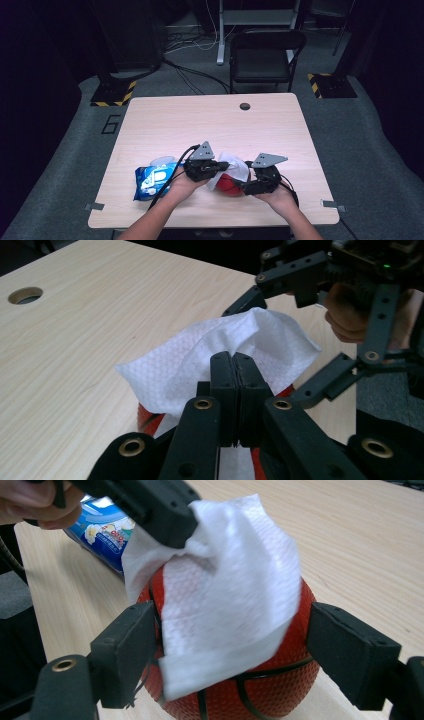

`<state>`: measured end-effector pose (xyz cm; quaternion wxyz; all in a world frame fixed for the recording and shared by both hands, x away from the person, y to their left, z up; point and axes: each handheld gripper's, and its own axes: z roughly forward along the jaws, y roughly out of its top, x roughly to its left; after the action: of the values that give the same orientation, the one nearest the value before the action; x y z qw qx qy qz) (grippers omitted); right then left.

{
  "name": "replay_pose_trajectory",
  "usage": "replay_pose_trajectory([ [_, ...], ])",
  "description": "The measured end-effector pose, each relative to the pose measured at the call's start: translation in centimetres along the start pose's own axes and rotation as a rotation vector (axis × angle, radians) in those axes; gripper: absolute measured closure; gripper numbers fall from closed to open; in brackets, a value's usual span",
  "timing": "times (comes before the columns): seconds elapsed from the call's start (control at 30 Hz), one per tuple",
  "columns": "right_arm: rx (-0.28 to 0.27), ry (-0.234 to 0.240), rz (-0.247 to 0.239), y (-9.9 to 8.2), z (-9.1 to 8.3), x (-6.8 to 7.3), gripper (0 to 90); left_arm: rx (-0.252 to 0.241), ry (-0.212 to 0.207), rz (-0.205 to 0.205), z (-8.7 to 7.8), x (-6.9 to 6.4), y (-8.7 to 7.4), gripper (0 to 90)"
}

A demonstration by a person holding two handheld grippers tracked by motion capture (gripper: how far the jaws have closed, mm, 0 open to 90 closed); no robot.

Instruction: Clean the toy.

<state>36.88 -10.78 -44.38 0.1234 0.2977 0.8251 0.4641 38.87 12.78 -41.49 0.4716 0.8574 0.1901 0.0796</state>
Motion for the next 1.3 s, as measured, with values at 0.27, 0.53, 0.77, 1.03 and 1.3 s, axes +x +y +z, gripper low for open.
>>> replay_pose_trajectory([
  [0.27,0.008,0.018,0.027,-0.5,-0.4,-0.6,20.5,0.013,0.023,-0.015,-0.7,0.4,-1.9,88.8],
  [0.53,0.008,0.034,0.048,-0.9,-0.8,-1.2,20.6,0.070,0.032,-0.021,-0.9,0.4,-3.6,88.8],
  [0.77,0.008,0.040,0.046,-1.2,-1.0,-1.2,20.6,-0.036,-0.008,-0.028,-1.4,0.3,-0.6,88.8],
  [1.03,0.008,0.039,0.056,-1.3,-1.1,-1.4,22.3,-0.037,-0.031,-0.040,1.6,0.2,0.5,88.9],
  [1.3,0.032,0.027,0.024,-1.2,-0.8,-1.1,28.0,-0.029,0.035,-0.017,0.9,-0.2,-0.1,61.0],
])
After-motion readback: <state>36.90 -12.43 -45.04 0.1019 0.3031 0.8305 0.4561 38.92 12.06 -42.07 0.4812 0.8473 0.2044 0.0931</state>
